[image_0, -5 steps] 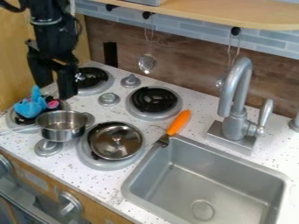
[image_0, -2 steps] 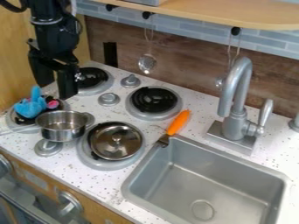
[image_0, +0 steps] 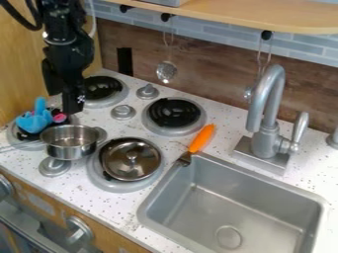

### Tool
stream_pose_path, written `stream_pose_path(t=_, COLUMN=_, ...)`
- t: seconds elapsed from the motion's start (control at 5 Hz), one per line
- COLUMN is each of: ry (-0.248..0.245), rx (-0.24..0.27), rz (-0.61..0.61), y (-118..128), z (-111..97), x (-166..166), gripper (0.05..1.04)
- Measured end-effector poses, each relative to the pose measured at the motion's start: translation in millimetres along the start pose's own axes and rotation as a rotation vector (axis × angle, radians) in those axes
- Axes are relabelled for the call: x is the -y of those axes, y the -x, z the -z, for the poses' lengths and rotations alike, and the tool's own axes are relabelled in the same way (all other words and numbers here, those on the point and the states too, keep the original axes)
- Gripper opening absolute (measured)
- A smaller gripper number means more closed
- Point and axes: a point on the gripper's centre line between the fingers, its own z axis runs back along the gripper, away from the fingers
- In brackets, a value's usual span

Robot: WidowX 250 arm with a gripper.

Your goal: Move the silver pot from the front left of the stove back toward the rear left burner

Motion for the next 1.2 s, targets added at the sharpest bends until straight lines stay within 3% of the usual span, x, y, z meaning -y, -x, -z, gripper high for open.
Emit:
stream_pose_path(t=0.2, ry=0.001, rx=-0.003, rz=0.097, y=4.7, z=18.1, x=-3.9, gripper=1.001)
stream_pose_path(t=0.6, ry=0.053, rx=-0.026, rz=0.274, y=20.3, z=34.4, x=5.8, gripper=1.001)
stream_pose_path(t=0.8, ry=0.088, rx=-0.105, rz=0.295, y=21.9, z=60.4, x=0.7, gripper=1.001)
stream_pose_path(t=1.2, ry=0.106, rx=-0.136, rz=0.335, y=12.4, z=83.9, x=-9.9, gripper=1.001)
